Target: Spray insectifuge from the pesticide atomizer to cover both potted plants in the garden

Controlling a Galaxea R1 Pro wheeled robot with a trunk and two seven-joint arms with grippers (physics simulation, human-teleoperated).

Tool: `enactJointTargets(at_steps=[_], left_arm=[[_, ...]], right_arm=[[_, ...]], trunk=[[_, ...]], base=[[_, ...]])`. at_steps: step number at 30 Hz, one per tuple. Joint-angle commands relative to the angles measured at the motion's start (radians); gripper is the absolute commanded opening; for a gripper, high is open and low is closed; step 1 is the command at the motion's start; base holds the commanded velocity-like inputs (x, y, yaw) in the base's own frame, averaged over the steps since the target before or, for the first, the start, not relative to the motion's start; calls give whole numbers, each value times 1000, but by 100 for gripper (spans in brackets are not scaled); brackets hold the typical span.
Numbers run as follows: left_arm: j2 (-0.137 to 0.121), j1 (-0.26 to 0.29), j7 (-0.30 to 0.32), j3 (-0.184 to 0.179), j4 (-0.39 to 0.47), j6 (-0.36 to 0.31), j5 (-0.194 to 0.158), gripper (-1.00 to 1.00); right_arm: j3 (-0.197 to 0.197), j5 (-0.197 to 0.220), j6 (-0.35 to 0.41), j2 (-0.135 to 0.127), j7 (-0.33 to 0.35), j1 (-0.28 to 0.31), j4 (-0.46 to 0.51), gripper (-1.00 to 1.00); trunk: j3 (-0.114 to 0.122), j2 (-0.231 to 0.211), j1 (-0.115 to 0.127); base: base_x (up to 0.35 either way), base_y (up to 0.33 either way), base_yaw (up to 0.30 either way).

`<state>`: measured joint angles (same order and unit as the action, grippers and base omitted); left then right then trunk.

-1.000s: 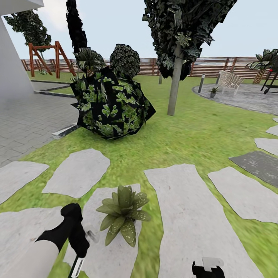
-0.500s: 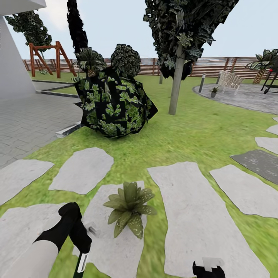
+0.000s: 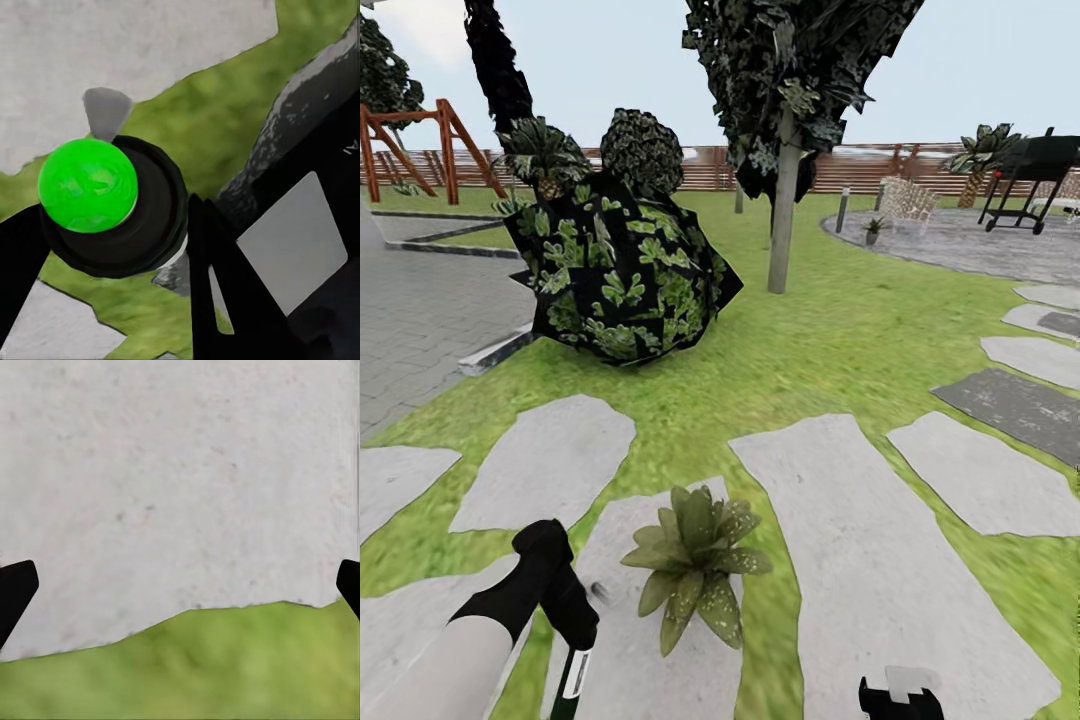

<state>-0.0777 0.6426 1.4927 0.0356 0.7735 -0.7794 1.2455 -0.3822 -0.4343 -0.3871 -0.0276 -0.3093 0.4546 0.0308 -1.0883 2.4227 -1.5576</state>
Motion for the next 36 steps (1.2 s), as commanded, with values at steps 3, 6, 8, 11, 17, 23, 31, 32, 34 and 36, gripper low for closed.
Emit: enactJointTargets(at_steps=[3, 6, 8, 11, 17, 23, 31, 32, 34, 36], left_arm=[[-2, 1, 16, -1, 1, -1, 15, -100], [-5, 3, 45, -13, 2, 15, 16, -100], [-8, 21, 78, -23, 2, 19, 18, -100], [-14, 62, 78, -45, 3, 22, 20, -100], [-12, 79, 78, -49, 3, 23, 20, -100], [-11, 83, 78, -48, 3, 21, 22, -100], [1, 120, 78, -47, -10, 19, 20, -100], [0, 117, 78, -48, -10, 18, 22, -100], [0, 111, 78, -50, -11, 17, 24, -100], [-3, 108, 78, -50, -11, 18, 23, -100]], right_arm=[[-7, -11, -5, 0, -5, 1, -2, 100], [-7, -11, -6, -1, -5, 1, -2, 100], [-7, -11, -6, -1, -5, 1, -2, 100], [-7, -11, -5, -2, -5, 1, -2, 100], [-7, -9, -3, -2, -5, 1, -2, 100], [-7, -9, -3, -2, -5, 1, -2, 100], [-8, -9, -4, -3, -7, 1, -2, 100], [-8, -9, -3, -3, -7, 1, -2, 100], [-8, -9, -3, -3, -6, 1, -2, 100], [-7, -9, -3, -3, -6, 1, -2, 100]], trunk=[[-1, 0, 0], [-1, 0, 0], [-1, 0, 0], [-1, 0, 0], [-1, 0, 0], [-1, 0, 0], [-1, 0, 0], [-1, 0, 0], [-1, 0, 0], [-1, 0, 0]], base=[[56, 23, -59], [10, 4, -10], [2, 1, -2], [0, 0, 0], [-71, 23, 0], [-280, 186, -118], [128, 150, -249], [128, 19, -252], [49, 7, -261], [10, 2, -266]])
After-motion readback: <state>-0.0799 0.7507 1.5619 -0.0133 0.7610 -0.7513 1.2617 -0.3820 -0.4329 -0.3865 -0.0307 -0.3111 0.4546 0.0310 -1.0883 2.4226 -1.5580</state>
